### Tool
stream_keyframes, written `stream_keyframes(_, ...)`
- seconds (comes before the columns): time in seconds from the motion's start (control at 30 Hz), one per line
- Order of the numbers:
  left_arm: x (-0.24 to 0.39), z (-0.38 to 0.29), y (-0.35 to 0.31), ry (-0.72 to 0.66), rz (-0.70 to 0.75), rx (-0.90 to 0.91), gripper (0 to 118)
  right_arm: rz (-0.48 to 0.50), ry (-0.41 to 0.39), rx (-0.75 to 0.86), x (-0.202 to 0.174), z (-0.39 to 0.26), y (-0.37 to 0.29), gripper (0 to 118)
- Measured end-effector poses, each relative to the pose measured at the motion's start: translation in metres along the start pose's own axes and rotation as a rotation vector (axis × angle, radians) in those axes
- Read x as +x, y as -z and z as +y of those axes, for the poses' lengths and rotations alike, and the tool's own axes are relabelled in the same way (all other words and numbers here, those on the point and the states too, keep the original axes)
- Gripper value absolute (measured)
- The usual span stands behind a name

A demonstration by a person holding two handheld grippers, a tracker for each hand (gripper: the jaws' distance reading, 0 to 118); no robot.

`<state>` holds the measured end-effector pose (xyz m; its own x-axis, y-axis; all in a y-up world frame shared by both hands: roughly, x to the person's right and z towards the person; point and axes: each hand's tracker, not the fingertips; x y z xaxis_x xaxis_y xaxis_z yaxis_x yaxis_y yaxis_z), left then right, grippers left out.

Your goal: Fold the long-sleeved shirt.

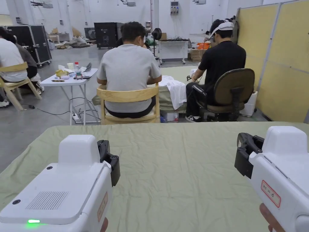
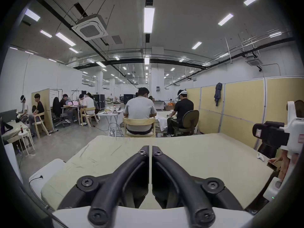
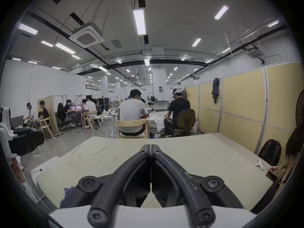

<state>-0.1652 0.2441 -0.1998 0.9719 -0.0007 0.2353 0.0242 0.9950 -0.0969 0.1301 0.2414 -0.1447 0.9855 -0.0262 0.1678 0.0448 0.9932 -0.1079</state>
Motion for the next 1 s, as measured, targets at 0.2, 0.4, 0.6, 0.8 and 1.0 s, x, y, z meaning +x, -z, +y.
stream_keyframes(0.2,-0.084,-0.005,-0.037,-0.04,0.281,-0.032,2,0.384,-0.064,-0.07,-0.101,-0.009,0.022,2)
stream_keyframes(0.4,-0.163,-0.023,-0.08,-0.027,0.529,-0.129,2,0.731,-0.035,-0.122,-0.213,-0.023,0.019,4)
stream_keyframes(0.6,-0.178,-0.06,-0.07,-0.073,0.478,-0.244,4,0.78,0.004,-0.155,-0.22,-0.029,0.024,4)
stream_keyframes(0.8,-0.188,-0.158,-0.015,-0.258,0.223,-0.425,114,0.669,-0.07,-0.258,-0.162,-0.059,0.033,4)
stream_keyframes(1.0,-0.187,-0.269,0.07,-0.288,0.258,-0.673,113,0.544,-0.073,-0.392,-0.118,-0.096,0.036,4)
